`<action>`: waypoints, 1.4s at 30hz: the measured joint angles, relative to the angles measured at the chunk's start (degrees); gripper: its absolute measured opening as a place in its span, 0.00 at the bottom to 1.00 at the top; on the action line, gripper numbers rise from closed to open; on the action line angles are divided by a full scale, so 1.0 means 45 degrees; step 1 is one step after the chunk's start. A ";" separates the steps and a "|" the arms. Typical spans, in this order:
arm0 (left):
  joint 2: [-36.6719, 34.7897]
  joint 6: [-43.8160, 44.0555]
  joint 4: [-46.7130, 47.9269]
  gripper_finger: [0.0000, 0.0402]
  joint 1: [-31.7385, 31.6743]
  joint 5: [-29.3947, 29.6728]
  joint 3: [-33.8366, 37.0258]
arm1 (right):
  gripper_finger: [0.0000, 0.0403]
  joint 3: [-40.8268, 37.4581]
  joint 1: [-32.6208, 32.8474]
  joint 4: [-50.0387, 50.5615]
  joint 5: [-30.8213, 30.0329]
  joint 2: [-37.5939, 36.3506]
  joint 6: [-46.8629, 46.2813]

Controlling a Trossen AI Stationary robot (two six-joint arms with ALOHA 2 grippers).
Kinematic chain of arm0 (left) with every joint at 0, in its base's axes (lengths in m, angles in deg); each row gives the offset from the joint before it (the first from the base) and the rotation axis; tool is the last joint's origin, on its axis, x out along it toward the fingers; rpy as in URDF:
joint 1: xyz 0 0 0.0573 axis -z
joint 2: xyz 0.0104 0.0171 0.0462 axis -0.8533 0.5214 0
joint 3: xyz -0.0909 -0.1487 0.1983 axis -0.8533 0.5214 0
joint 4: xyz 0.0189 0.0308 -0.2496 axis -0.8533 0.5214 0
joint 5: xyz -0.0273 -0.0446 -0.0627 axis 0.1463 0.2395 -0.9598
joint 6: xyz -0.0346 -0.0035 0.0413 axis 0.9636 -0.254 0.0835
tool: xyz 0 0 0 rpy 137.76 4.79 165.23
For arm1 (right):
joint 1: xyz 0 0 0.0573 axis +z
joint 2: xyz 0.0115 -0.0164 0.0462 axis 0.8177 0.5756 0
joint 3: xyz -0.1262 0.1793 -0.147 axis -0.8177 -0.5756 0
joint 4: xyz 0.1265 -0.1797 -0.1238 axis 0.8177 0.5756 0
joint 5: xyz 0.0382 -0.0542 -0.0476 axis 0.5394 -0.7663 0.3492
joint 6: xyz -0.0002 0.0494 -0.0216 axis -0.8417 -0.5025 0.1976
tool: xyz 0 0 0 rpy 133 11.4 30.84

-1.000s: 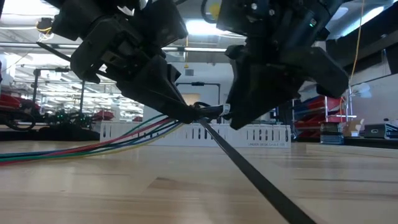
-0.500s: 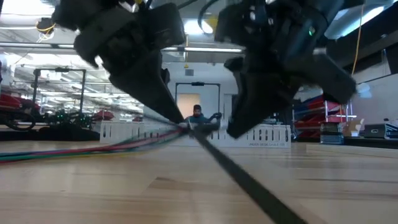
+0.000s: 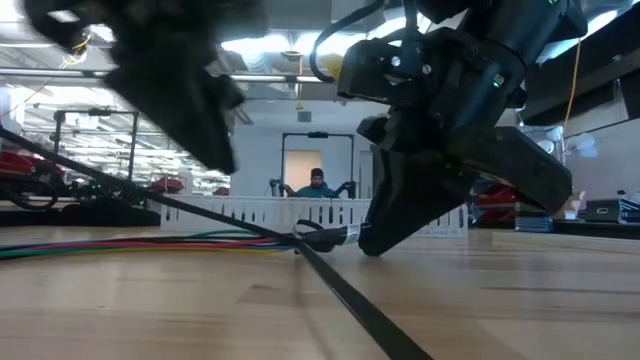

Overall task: Ziptie cables
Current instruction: Wrap the cables together using a black ziptie

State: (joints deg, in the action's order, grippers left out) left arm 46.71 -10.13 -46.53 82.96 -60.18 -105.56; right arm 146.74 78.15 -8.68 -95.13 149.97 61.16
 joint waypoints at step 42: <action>0.1425 -0.1776 -0.4763 0.34 -0.0009 0.1495 0.0397 | 0.03 -0.0029 -0.0015 -0.0934 0.0117 0.0063 -0.0005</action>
State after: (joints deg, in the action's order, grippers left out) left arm 53.12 -18.12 -67.96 82.92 -53.45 -103.77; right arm 146.61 78.08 -12.88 -94.60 150.25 61.14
